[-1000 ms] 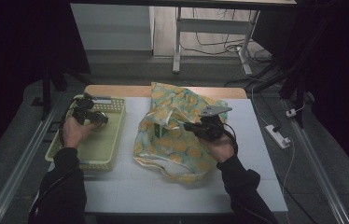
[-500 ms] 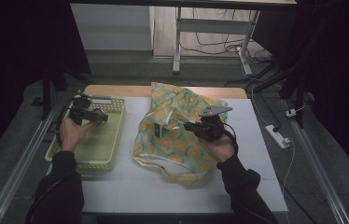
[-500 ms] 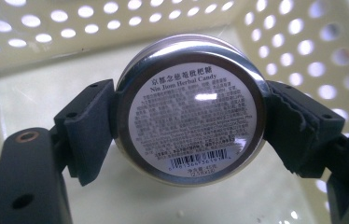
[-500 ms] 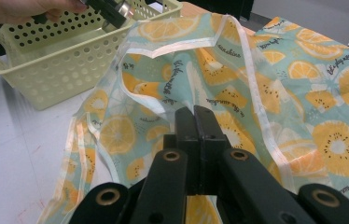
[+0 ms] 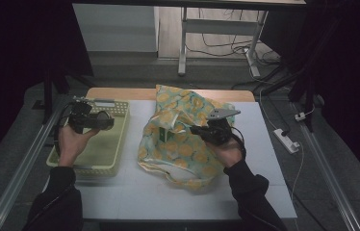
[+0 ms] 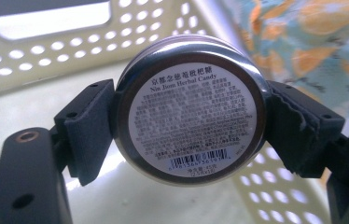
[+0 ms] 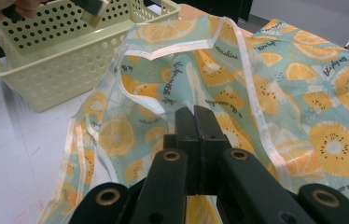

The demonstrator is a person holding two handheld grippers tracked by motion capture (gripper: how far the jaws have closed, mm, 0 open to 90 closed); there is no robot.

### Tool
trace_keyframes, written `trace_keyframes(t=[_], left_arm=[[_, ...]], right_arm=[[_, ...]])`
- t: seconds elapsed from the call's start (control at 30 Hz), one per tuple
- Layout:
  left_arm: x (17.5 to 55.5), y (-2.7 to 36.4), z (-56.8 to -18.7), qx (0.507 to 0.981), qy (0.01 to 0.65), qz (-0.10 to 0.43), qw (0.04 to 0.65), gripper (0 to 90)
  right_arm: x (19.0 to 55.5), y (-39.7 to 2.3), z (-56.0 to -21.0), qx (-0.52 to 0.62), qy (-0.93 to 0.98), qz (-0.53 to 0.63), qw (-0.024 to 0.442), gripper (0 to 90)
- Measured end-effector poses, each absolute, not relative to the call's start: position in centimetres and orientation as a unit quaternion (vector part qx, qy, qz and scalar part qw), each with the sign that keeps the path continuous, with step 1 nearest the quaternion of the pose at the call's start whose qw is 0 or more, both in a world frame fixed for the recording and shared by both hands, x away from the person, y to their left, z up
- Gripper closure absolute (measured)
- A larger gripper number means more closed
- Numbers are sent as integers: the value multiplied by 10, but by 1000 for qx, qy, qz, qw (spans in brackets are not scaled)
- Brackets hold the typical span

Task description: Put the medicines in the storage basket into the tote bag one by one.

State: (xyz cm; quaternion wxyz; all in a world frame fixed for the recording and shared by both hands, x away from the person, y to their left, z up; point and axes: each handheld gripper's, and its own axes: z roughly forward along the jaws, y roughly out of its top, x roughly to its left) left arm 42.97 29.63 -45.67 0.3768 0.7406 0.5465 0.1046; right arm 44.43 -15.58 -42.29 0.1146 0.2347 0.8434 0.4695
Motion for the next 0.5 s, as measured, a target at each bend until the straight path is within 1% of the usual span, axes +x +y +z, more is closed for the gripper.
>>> trace_keyframes(t=[0.23, 0.5], left_arm=[[412, 282, -444, 747, 516, 114, 404, 215], [398, 259, -435, 765, 480, 116, 413, 215]], right_arm=[[444, -156, -423, 235, 843, 470, 114, 900], [444, -156, -423, 234, 843, 470, 115, 900]])
